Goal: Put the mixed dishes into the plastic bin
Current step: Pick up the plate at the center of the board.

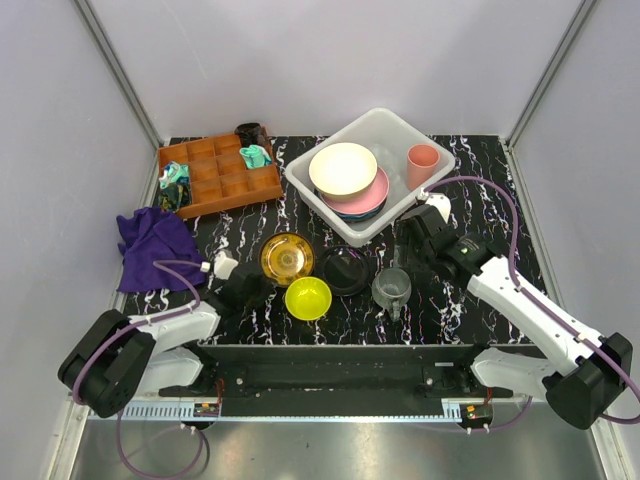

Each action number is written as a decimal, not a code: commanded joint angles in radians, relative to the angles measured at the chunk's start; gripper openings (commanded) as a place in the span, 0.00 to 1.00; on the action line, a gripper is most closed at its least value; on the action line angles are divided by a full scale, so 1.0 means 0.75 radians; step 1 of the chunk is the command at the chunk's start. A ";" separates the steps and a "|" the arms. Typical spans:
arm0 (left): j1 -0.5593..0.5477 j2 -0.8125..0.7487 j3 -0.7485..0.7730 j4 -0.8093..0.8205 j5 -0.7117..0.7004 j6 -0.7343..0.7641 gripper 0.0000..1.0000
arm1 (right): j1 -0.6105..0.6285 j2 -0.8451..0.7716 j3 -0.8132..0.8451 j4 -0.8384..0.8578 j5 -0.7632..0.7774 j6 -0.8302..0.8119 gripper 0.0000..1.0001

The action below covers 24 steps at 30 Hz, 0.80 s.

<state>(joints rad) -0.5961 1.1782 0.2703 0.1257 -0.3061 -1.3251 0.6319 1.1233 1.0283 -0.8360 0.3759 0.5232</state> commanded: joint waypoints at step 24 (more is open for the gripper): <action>0.093 -0.301 0.118 -0.501 -0.107 0.175 0.00 | -0.006 0.026 0.020 0.078 -0.037 -0.002 0.78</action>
<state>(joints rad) -0.5453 1.0058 0.2882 -0.0982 -0.3191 -1.2922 0.6319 1.1366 1.0283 -0.8227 0.3573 0.5205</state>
